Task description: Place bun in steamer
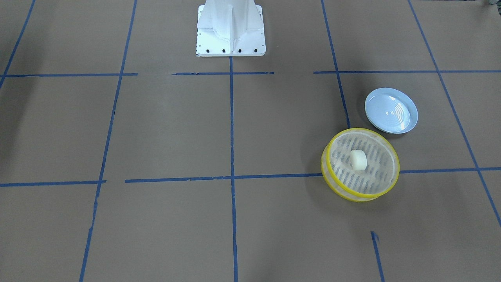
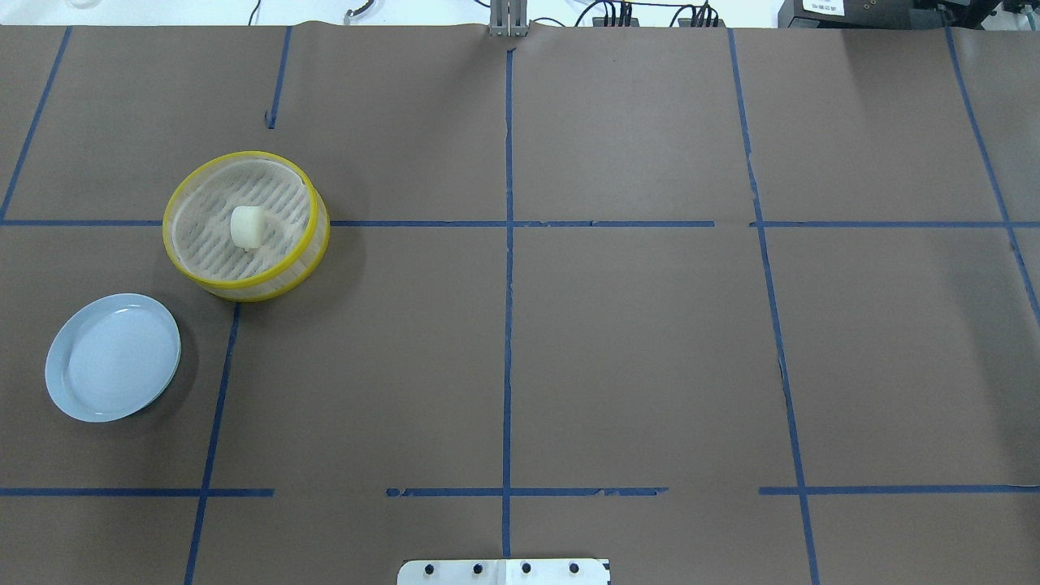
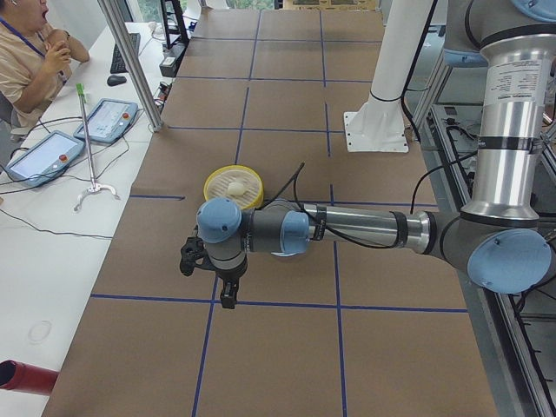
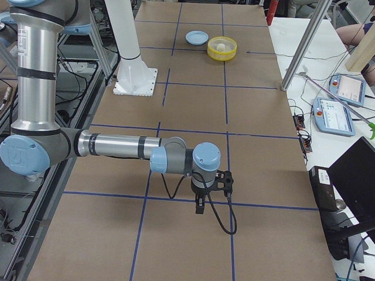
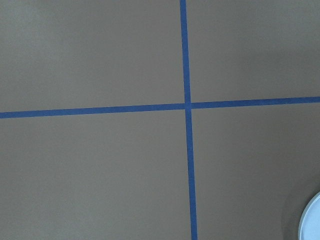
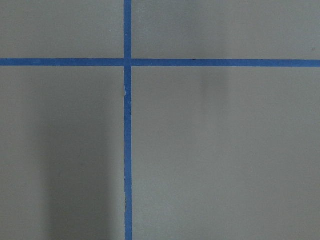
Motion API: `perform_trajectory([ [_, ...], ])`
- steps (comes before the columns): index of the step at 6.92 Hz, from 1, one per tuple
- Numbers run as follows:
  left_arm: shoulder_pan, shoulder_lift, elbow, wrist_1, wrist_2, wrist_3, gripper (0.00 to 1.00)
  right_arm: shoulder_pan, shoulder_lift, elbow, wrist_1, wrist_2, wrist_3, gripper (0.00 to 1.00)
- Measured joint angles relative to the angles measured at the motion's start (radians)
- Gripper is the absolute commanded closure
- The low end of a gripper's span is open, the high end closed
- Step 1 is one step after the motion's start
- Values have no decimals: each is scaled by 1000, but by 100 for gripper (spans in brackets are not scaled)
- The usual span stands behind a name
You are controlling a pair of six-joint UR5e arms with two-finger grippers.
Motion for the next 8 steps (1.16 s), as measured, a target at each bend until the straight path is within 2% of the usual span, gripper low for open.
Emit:
perform_trajectory([
  [4, 0, 50, 1, -78, -40, 2, 0, 0, 0, 0, 0, 0, 0, 0],
  [8, -31, 53, -6, -48, -39, 9, 0, 0, 0, 0, 0, 0, 0, 0],
])
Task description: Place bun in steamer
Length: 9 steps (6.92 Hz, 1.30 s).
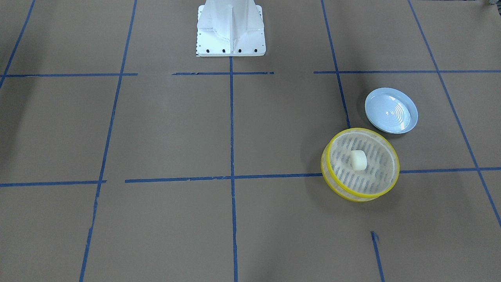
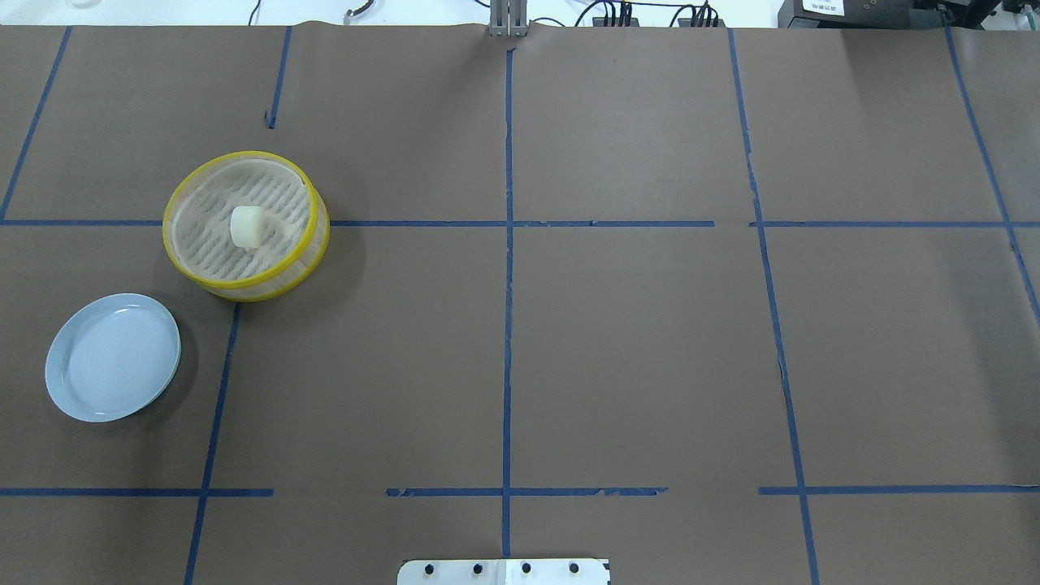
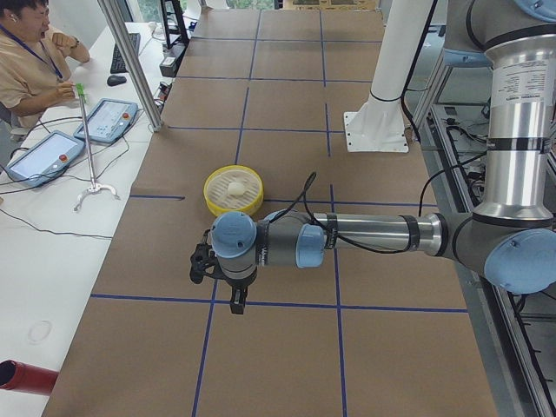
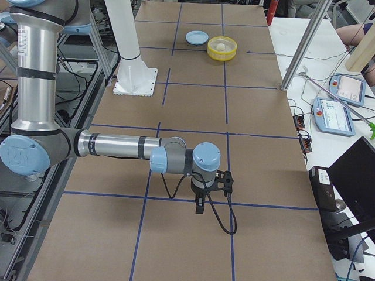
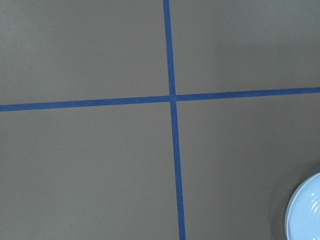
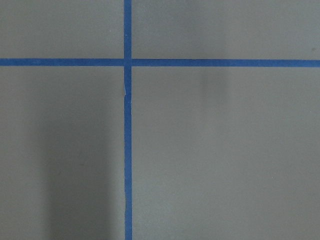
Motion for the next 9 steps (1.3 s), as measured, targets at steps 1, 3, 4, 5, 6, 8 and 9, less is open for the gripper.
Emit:
perform_trajectory([
  [1, -4, 7, -3, 27, 1, 22, 0, 0, 0, 0, 0, 0, 0, 0],
  [3, -10, 17, 1, 44, 1, 61, 0, 0, 0, 0, 0, 0, 0, 0],
  [4, -10, 18, 0, 46, 1, 66, 0, 0, 0, 0, 0, 0, 0, 0],
  [5, -10, 18, -1, 49, 1, 68, 0, 0, 0, 0, 0, 0, 0, 0],
  [6, -11, 17, -2, 63, 1, 68, 0, 0, 0, 0, 0, 0, 0, 0],
  [8, -12, 11, -4, 101, 1, 69, 0, 0, 0, 0, 0, 0, 0, 0],
  [9, -12, 10, -6, 108, 1, 69, 0, 0, 0, 0, 0, 0, 0, 0],
])
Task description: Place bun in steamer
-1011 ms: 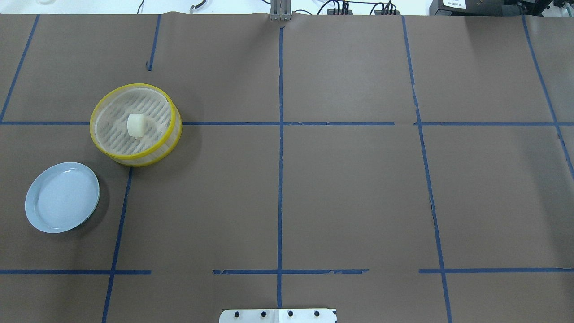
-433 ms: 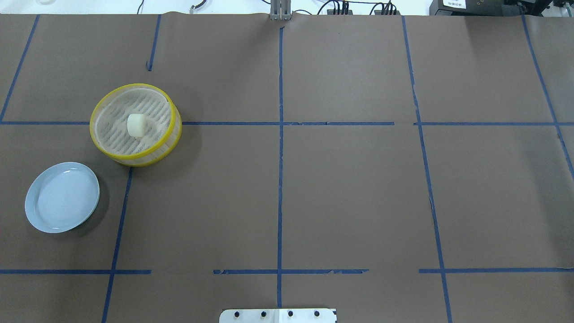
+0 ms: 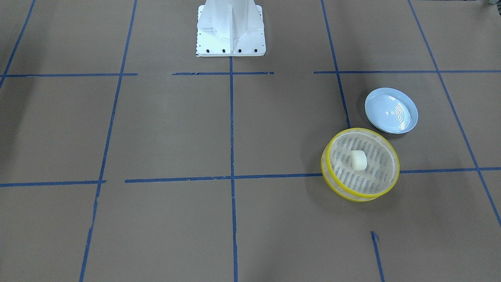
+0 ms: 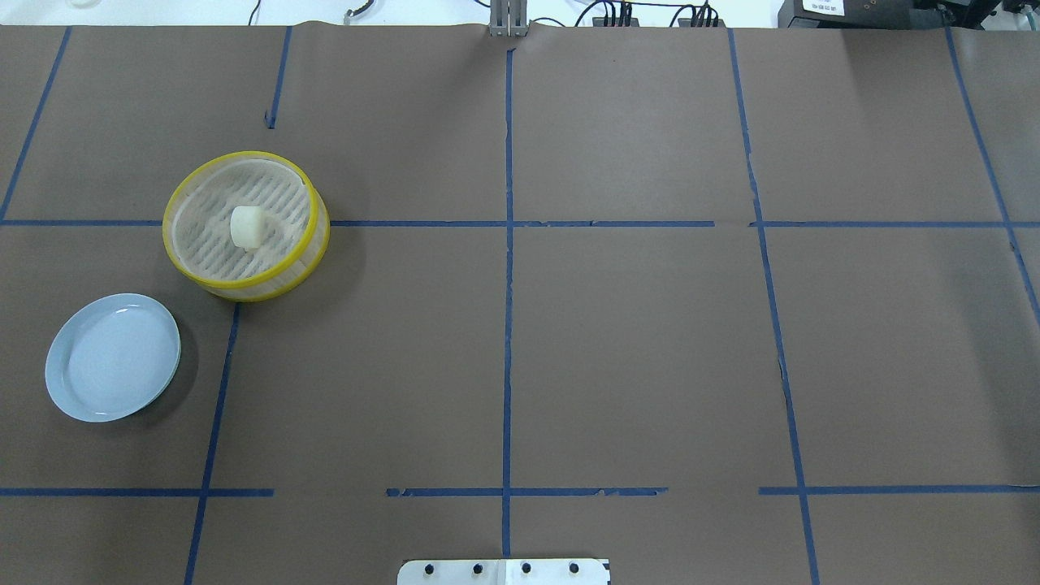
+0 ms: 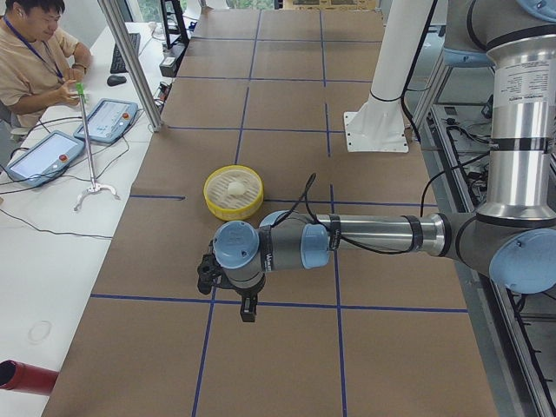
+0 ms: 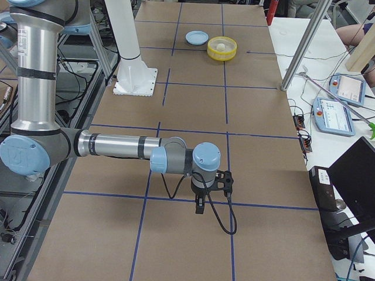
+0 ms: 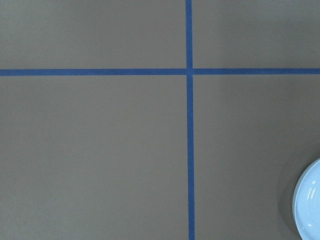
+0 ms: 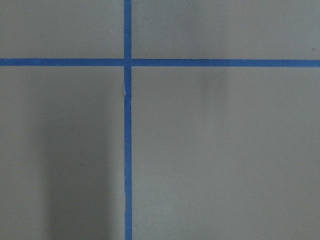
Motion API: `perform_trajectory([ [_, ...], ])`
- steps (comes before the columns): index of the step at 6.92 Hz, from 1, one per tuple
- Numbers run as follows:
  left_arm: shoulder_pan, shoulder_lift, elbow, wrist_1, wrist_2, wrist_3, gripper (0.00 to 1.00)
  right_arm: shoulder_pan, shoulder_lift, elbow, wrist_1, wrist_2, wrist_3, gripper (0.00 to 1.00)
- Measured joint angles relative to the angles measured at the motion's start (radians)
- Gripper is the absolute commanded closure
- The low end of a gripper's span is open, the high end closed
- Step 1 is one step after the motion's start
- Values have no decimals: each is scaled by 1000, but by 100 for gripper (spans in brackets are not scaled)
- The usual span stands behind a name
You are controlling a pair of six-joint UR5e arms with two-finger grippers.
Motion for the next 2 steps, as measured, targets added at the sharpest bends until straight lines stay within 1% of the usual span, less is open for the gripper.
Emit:
perform_trajectory([
  [2, 0, -1, -8, 5, -1, 1, 0, 0, 0, 0, 0, 0, 0, 0],
])
